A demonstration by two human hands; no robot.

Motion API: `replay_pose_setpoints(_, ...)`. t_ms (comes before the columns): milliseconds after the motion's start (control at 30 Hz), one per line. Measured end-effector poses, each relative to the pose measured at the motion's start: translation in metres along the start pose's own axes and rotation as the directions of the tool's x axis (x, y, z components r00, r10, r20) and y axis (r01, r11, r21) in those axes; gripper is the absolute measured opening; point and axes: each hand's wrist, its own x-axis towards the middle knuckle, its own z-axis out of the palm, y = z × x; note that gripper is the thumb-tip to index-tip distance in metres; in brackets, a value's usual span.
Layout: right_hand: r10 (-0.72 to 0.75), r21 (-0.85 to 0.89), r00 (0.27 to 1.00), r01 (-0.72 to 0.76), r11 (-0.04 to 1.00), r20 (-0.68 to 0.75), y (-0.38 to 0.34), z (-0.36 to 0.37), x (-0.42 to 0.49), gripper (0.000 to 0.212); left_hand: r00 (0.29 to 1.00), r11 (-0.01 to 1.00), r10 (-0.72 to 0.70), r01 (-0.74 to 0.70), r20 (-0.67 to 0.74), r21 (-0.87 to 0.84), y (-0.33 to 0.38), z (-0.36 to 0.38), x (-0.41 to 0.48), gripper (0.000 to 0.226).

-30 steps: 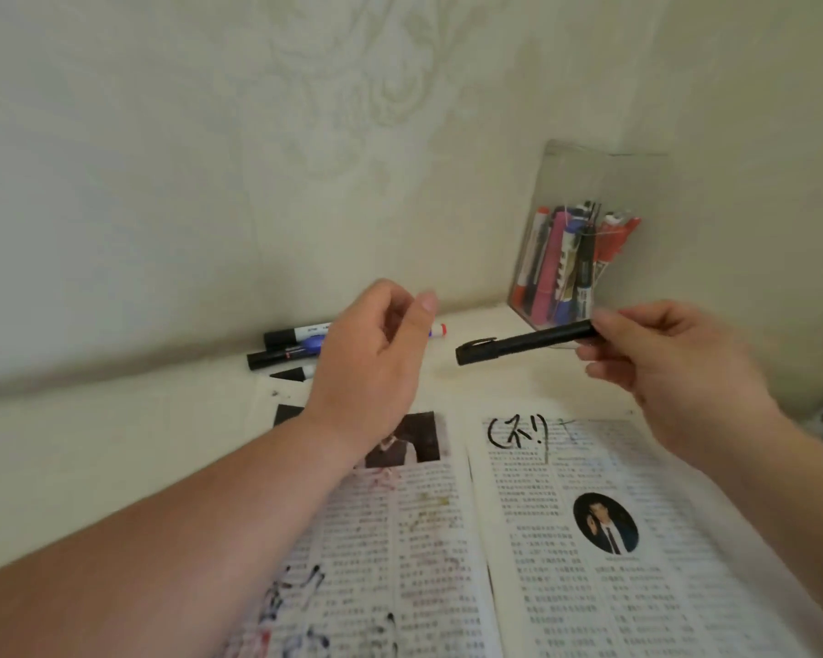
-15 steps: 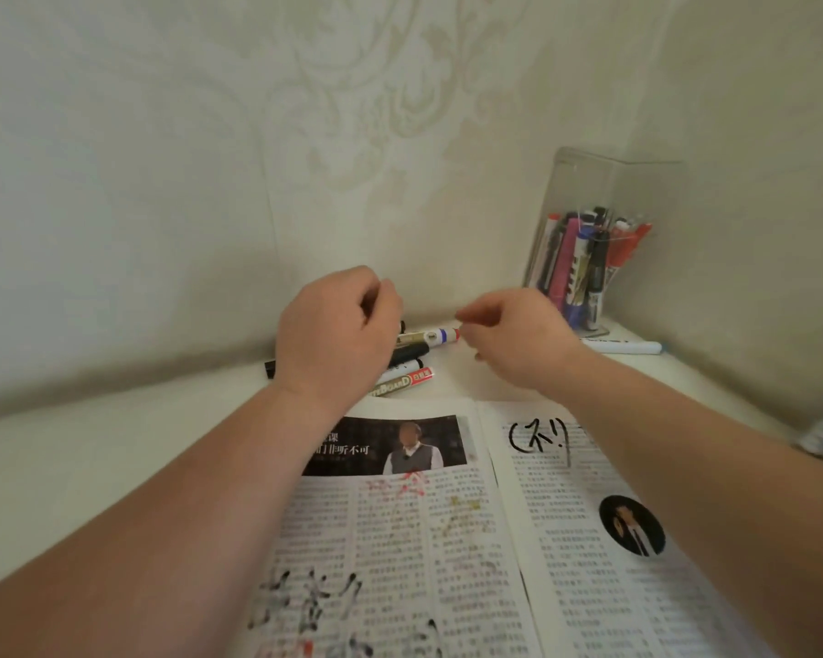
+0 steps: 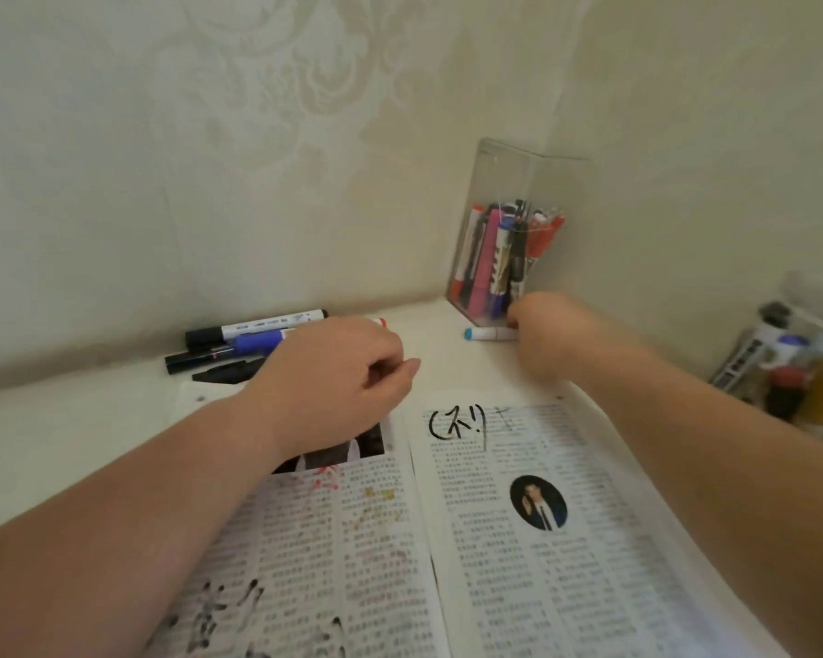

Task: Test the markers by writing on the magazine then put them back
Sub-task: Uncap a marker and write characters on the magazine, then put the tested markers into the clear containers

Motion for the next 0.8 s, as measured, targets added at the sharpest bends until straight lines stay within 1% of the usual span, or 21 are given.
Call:
replay_pose_setpoints(100,-0.026,0.026,0.998,0.028,0.999,-0.063,0.005,0.005,-0.001,0.018,1.000,1.000,-0.001,0.001,0.002,-0.011,0.006,0.005,0.000,0.036)
replay_pose_setpoints(167,-0.081,0.038,0.989,0.086,0.996,-0.124,0.006,0.005,-0.004,0.016,1.000,0.999,-0.020,0.020,-0.008,-0.030,0.010,0.009,0.000,0.027)
replay_pose_setpoints(200,-0.128,0.048,0.978,0.137,0.989,-0.163,0.005,0.003,-0.008,0.016,0.999,0.999,-0.033,0.032,-0.018,-0.037,0.011,0.010,0.000,0.026)
replay_pose_setpoints(267,-0.252,0.057,0.936,0.274,0.960,-0.246,0.003,-0.004,-0.024,0.014,0.998,0.998,-0.049,0.048,-0.038,-0.038,0.012,0.011,0.002,0.032)
replay_pose_setpoints(333,-0.350,0.099,0.900,0.385,0.918,-0.260,0.000,-0.012,-0.045,0.020,0.998,0.999,-0.040,0.039,-0.045,-0.010,0.014,0.010,0.005,0.040)
replay_pose_setpoints(367,-0.367,0.161,0.899,0.410,0.898,-0.238,-0.002,-0.014,-0.056,0.023,0.999,0.999,-0.028,0.028,-0.029,0.018,0.015,0.010,0.006,0.044)
replay_pose_setpoints(433,-0.366,0.321,0.904,0.422,0.848,-0.220,-0.005,-0.015,-0.073,0.026,0.998,0.998,-0.014,0.010,0.059,0.058,0.019,0.012,0.007,0.048)
replay_pose_setpoints(500,-0.332,0.493,0.910,0.413,0.766,-0.247,-0.007,-0.009,-0.082,0.025,0.987,0.999,-0.006,0.000,0.158,0.041,0.021,0.015,0.007,0.040)
replay_pose_setpoints(600,-0.230,0.669,0.945,0.326,0.668,-0.231,-0.004,0.001,-0.083,0.025,0.980,1.000,-0.017,0.015,0.199,0.011,0.023,0.020,0.009,0.026)
replay_pose_setpoints(633,-0.190,0.732,0.957,0.291,0.616,-0.220,-0.001,0.002,-0.083,0.026,0.977,1.000,-0.030,0.030,0.210,0.003,0.024,0.020,0.009,0.022)
replay_pose_setpoints(700,-0.130,0.865,0.971,0.238,0.442,-0.201,0.005,0.002,-0.086,0.024,0.968,0.997,-0.061,0.069,0.245,-0.024,0.027,0.020,0.009,0.015)
replay_pose_setpoints(767,-0.096,0.950,0.975,0.218,0.226,-0.201,0.007,0.001,-0.090,0.023,0.955,0.992,-0.083,0.106,0.284,-0.067,0.032,0.018,0.008,0.016)
replay_pose_setpoints(800,-0.087,0.973,0.975,0.211,0.089,-0.203,0.005,0.002,-0.091,0.025,0.954,0.988,-0.085,0.118,0.286,-0.100,0.034,0.017,0.009,0.020)
